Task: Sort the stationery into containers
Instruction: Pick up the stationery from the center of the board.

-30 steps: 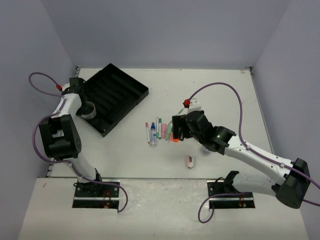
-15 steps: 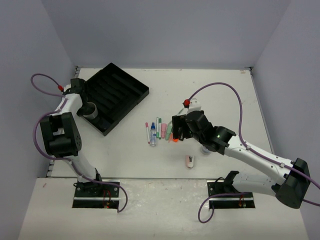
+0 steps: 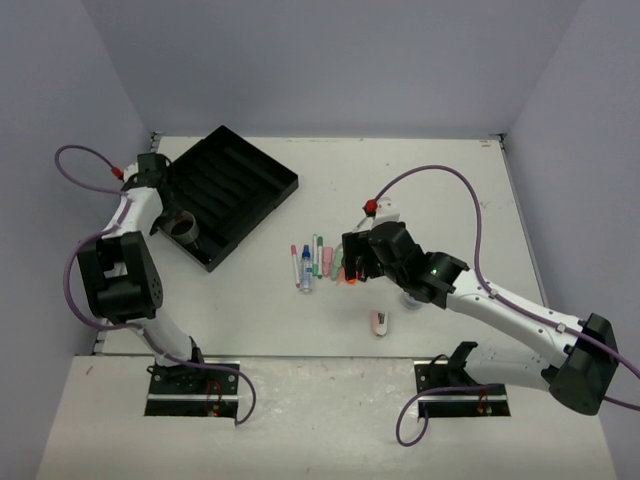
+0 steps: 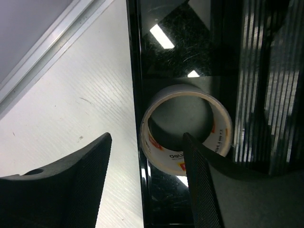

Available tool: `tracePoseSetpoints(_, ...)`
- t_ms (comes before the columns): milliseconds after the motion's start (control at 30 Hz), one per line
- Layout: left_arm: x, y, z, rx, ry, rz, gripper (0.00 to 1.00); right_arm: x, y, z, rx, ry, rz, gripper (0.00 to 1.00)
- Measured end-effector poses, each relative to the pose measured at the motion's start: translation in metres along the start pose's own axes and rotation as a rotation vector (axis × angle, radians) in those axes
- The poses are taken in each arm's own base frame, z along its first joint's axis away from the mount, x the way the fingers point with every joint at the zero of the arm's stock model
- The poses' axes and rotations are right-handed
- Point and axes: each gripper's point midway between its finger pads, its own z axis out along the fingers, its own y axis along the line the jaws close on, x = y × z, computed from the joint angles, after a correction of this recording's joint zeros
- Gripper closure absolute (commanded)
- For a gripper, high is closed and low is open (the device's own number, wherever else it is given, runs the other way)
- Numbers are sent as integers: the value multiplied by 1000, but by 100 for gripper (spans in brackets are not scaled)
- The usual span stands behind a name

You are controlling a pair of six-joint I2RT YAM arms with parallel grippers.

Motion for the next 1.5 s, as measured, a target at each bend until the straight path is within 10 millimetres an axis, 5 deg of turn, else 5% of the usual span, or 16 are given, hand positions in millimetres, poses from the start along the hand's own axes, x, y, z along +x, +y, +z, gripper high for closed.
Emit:
tracePoseSetpoints(133,-20,-3,-27,58,-63,-34,0,1,0,1,2,4,-2,1)
tracePoseSetpoints(233,-40,-4,-62,130,-135,-51,0,1,0,1,2,4,-4,1)
tracePoseSetpoints(367,-65,0,-135,297,-279,-77,0,1,-1,1,4,2,-5,1)
tracePoseSetpoints(533,-60,15,-212,502,-448,-47,0,3,-2,7,21,13,-7,2)
tracePoseSetpoints(633,-35,15,-220,560,-451,14,0,9,-6,20,60,41,-9,4)
tracePoseSetpoints(800,15,7,-203,595,-377,134,0,19,-12,41,119,110,-1,12)
tracePoseSetpoints(967,50,10,-184,587,-333,206,0,19,7,59,92,160,40,14)
tracePoseSetpoints(1233,53,8,-187,608,-342,219,0,38,76,102,46,246,11,28)
tracePoseSetpoints(1500,57,-1,-198,666,-352,242,0,52,85,116,78,284,-5,45)
